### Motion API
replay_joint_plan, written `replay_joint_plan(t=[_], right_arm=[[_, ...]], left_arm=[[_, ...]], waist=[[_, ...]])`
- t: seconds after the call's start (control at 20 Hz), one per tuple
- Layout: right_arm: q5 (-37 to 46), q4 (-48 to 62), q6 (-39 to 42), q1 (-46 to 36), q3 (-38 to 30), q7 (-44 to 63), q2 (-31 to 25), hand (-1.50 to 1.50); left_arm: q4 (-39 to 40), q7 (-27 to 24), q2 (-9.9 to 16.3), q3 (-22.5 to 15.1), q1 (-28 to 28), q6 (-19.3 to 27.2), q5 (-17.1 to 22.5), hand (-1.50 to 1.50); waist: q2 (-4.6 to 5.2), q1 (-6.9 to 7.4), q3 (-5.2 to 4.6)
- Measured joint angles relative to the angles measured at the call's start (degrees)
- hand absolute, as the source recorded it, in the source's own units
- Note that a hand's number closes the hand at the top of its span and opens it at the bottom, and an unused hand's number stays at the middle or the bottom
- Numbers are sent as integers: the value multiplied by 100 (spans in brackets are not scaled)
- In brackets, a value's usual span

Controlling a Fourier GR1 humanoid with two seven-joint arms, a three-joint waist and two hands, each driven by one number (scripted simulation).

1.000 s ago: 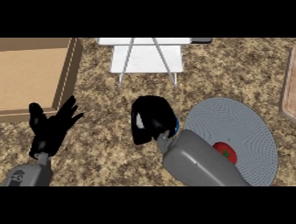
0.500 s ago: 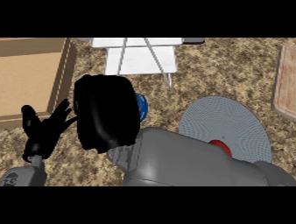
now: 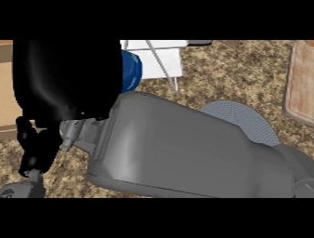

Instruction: Pick the can from the placemat and place it in the tiered shelf

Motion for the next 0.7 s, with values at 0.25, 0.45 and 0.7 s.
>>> replay_joint_plan(t=[0.25, 0.45, 0.7], right_arm=[[-12, 633, 132, -705, -779, -72, -43, 150], [14, 1366, 161, -1110, -1309, -326, -143, 150], [-29, 2127, 272, -1390, -1797, -754, -379, 150]], left_arm=[[-73, 114, -1, 33, 13, 78, -30, 0], [-15, 93, -8, 60, -25, 51, -32, 0], [-74, -16, -75, 32, 32, 50, -81, 0]], waist=[[20, -31, 4], [46, -27, 6], [57, -14, 10]])
